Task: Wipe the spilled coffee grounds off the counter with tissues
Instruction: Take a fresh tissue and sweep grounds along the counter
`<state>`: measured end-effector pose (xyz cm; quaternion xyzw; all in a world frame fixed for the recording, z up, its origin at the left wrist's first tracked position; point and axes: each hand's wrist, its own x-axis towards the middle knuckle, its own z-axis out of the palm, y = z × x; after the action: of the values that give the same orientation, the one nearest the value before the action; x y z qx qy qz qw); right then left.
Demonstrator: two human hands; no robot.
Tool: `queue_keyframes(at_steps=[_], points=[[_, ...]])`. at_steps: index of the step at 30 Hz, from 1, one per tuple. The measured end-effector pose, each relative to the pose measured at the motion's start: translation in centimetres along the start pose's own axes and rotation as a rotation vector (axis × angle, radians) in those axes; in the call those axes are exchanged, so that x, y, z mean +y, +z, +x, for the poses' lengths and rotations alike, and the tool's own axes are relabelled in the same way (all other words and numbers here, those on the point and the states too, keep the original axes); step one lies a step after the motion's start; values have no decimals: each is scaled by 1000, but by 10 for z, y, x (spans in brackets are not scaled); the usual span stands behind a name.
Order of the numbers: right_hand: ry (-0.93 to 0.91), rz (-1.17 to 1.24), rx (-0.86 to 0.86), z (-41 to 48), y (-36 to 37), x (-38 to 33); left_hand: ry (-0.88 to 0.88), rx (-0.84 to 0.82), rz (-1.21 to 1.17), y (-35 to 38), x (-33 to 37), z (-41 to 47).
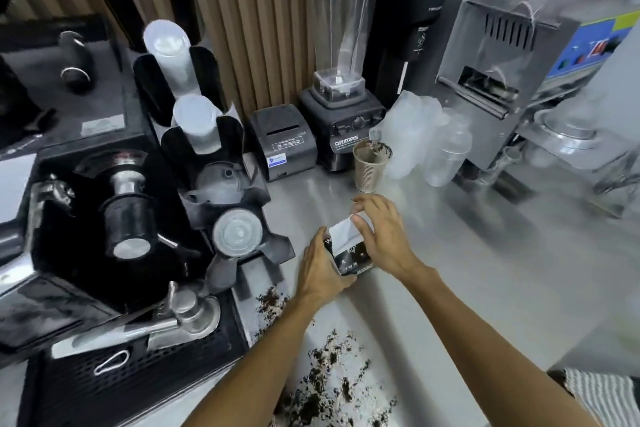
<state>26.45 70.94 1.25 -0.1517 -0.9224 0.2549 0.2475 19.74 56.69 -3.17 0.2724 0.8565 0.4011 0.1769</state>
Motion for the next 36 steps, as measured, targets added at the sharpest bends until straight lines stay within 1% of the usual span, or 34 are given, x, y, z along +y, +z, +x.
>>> queue_keyframes(at_steps=[4, 8, 11, 16, 18, 20, 22, 24, 26, 30, 33, 36], points=[[4, 174, 124, 1, -15, -13, -1, -4, 14, -1, 1, 2], [-30, 234, 204, 5, -33, -30, 3, -23, 28, -3, 7, 1], [-72, 270, 263, 6, -47, -44, 18, -1, 34, -2, 7, 2], [-95, 373, 329, 3, -76, -69, 65, 3, -10, -6, 8, -1], [-83, 457, 341, -5, -88, -82, 82, -18, -127, -11, 14, -10], [-49, 534, 347, -17, -100, -95, 133, -77, -371, -18, 23, -24], [-11, 622, 359, -31, -109, -108, 162, -114, -548, -30, 33, -49], [40, 733, 369, -45, -114, -118, 139, -92, -644, -47, 47, -81], [128, 859, 358, -60, -114, -127, 138, -88, -735, -61, 54, -106], [328, 1045, 333, -92, -107, -144, 41, -142, -1064, -84, 58, -133], [445, 1108, 331, -116, -99, -158, -11, -155, -1122, -104, 54, -156], [528, 1128, 320, -139, -93, -169, -79, -123, -1128, -123, 39, -176]])
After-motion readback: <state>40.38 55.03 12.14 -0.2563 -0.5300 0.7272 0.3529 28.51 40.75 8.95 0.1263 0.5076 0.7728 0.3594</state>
